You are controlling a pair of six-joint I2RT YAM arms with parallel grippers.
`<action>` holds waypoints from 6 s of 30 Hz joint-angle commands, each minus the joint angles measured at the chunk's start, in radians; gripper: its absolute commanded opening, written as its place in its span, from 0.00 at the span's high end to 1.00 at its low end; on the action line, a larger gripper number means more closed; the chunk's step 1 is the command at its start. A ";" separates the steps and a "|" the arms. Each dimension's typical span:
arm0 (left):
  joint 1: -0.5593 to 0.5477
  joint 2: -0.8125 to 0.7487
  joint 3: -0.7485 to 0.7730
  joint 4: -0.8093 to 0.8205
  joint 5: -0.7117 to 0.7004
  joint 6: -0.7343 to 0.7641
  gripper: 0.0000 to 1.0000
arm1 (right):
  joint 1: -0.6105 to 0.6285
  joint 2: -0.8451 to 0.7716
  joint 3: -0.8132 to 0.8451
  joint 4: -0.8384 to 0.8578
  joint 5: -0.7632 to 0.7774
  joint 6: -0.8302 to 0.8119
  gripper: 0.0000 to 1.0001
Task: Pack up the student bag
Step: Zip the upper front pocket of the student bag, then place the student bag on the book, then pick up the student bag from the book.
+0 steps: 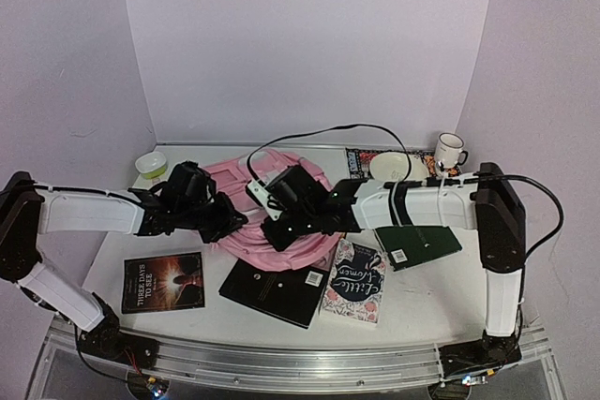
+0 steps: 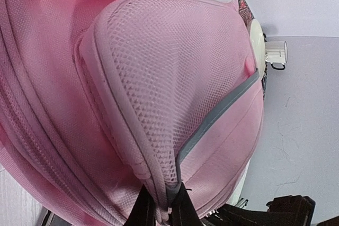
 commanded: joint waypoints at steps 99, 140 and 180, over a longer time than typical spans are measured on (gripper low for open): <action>-0.259 -0.001 0.039 0.123 -0.329 1.439 1.00 | -0.321 -0.147 -0.044 -0.064 -0.305 -0.072 1.00; -0.280 0.380 0.689 -0.115 -0.816 1.120 0.99 | -0.423 -0.432 -0.221 0.010 -0.072 -0.031 0.28; 0.420 0.078 -0.162 0.179 0.113 0.383 0.39 | -0.073 -0.394 -0.564 0.396 -0.030 0.166 0.09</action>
